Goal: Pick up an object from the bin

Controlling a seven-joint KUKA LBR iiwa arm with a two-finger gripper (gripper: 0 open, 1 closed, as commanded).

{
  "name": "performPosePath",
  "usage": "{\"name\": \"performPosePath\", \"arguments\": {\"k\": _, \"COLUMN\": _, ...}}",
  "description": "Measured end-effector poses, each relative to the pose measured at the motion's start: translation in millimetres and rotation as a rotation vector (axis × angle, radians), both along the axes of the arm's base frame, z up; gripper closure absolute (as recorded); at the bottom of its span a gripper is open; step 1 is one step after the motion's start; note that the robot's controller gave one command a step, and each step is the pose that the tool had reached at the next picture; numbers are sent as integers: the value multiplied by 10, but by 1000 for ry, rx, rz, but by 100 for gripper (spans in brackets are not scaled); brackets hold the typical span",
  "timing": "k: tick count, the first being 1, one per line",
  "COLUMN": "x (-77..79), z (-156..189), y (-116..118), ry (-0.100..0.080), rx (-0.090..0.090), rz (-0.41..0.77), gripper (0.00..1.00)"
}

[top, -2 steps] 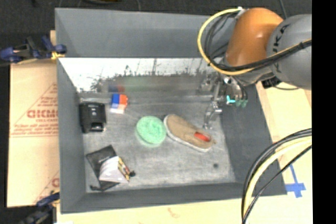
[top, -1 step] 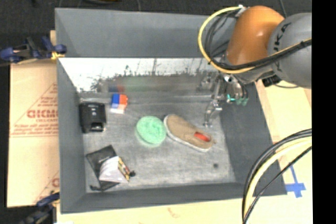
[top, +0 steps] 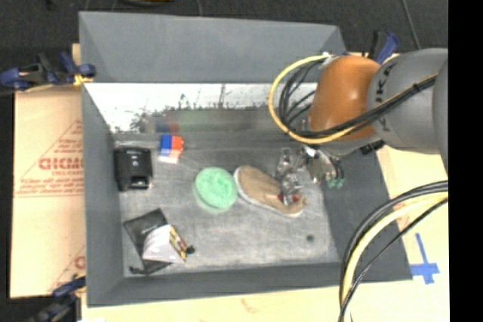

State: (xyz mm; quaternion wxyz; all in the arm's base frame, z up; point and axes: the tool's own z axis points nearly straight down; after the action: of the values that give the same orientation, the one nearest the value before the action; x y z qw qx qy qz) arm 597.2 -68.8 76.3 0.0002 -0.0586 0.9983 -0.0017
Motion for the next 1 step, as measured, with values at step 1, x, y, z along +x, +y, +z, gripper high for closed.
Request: {"name": "performPosePath", "arguments": {"k": 1, "x": 31, "z": -1, "y": 7, "ry": -19, "rx": 0, "rz": 0, "gripper": 0}}
